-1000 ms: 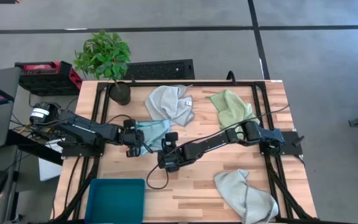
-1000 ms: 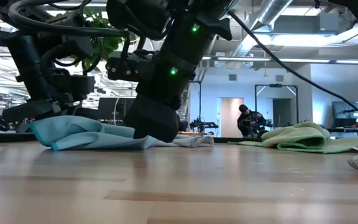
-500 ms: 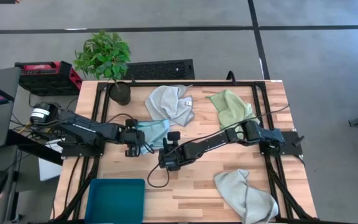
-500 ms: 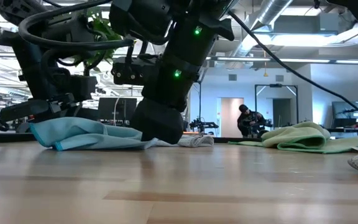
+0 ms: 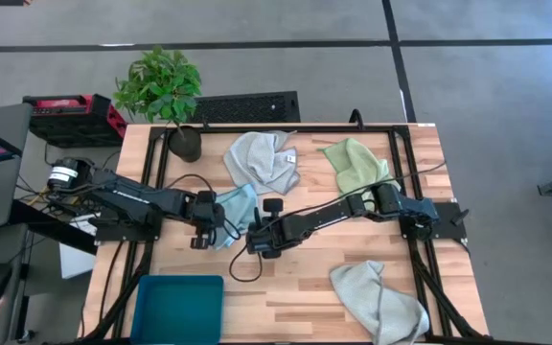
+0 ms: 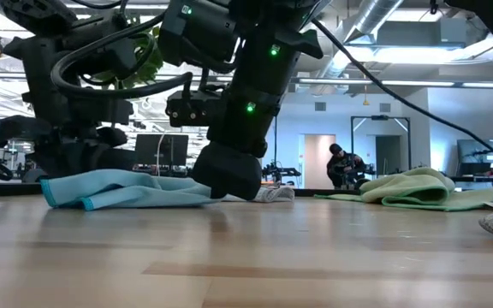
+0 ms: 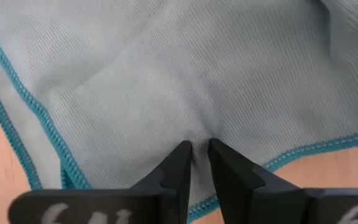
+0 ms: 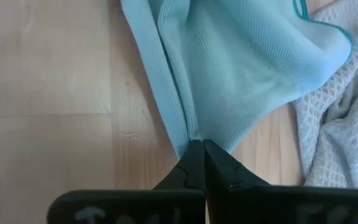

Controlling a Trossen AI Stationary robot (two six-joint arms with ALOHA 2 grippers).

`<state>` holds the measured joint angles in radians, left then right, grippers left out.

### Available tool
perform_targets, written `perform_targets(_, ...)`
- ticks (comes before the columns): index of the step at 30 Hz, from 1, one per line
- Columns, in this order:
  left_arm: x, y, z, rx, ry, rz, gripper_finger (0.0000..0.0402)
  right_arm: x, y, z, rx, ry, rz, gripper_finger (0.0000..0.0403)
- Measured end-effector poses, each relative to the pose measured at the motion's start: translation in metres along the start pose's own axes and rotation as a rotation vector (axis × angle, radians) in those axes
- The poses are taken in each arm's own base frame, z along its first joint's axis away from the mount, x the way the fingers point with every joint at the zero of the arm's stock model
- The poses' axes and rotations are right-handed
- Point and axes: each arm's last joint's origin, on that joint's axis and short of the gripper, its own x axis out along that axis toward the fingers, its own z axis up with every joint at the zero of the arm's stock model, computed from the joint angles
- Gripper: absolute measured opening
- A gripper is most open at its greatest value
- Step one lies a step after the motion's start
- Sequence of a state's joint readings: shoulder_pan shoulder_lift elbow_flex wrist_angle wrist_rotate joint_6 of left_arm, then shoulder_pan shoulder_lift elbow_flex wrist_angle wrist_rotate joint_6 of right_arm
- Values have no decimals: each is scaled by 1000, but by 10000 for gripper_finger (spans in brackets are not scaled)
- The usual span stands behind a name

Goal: Fold microfiber towels
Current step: Fold the blue microfiber cloth

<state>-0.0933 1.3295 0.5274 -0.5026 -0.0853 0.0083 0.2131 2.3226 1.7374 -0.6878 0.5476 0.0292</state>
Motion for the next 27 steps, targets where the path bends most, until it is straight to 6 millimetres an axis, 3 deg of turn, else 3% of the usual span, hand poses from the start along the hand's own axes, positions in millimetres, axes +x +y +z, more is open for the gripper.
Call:
perform_targets(9, 0, 0, 0, -76, -1, 6, 44, 1, -1, -2, -46, 21, -2, 56)
perform_targets(16, 0, 0, 0, -119, -3, 12, 44, -1, 0, -1, -50, 11, -29, 126)
perform_targets(22, 0, 0, 0, -152, -4, 16, 44, -16, 0, 9, -100, -11, -80, 203)
perform_targets(27, 0, 2, 0, -127, -3, 91, 44, -33, -7, 20, -104, -10, -79, 243)
